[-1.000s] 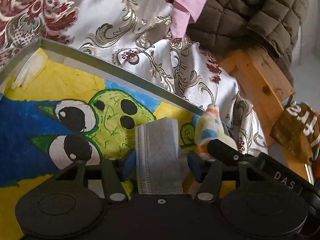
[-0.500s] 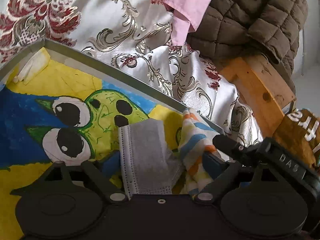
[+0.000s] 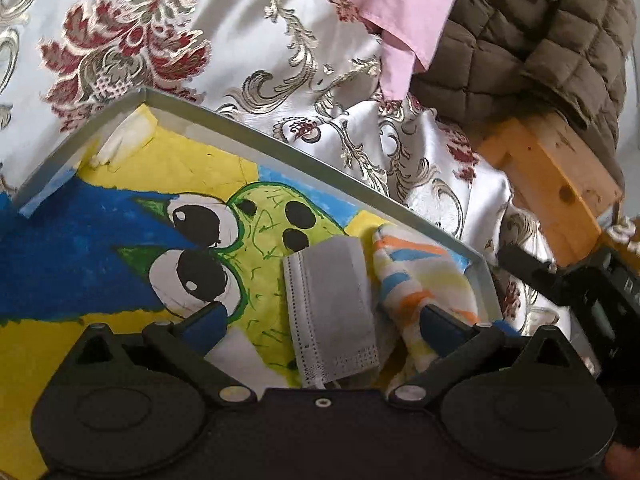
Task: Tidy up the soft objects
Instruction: 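Lower the grey mask into the tray and open the left tool, then press the mask down with the left tool while the right presses the striped towel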
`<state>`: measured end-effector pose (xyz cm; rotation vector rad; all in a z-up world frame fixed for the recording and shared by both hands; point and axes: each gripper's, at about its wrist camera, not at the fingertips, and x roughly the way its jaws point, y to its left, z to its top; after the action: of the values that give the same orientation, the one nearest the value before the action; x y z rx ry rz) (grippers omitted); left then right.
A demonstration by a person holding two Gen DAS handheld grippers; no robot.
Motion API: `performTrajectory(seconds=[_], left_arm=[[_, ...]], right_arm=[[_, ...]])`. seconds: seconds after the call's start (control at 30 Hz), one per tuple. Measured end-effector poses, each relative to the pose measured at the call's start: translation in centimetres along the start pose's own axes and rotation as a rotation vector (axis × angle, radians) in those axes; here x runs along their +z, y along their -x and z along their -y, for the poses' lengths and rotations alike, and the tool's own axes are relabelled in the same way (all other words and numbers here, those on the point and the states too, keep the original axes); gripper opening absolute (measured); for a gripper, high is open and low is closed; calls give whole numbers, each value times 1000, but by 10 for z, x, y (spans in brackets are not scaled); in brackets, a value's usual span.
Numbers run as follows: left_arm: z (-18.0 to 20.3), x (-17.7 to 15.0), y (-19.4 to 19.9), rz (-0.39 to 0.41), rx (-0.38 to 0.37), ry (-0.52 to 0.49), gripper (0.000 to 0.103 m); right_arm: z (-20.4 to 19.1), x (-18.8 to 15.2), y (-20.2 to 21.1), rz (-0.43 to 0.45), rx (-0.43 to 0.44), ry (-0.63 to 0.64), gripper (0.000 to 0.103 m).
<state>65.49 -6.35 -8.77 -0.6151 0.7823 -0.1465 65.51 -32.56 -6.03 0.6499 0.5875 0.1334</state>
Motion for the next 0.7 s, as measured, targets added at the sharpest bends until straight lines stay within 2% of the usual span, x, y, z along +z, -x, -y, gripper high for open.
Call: performTrajectory(seconds=[0.1,0.2,0.33,0.43,0.6,0.7], left_arm=[[-4,3,0,17,-34,109,102],[-1,4,-1,36,-42,157,102],[13,0,-10,32,-1,111,102],[24,-5,-12,41,64,27,102],[18,-3,2,59,95,23,102],[15,-4,14,42,105,3,102]], right_arm=[[2,-2,-1,-1,4,-25,80],[5,-1,-1,2,11,-46,80],[10,0,-2,6,31,-89,80],[11,0,-3,12,37,-103,80],[6,0,1,23,48,-76,81],[4,0,0,25,46,-58,82]])
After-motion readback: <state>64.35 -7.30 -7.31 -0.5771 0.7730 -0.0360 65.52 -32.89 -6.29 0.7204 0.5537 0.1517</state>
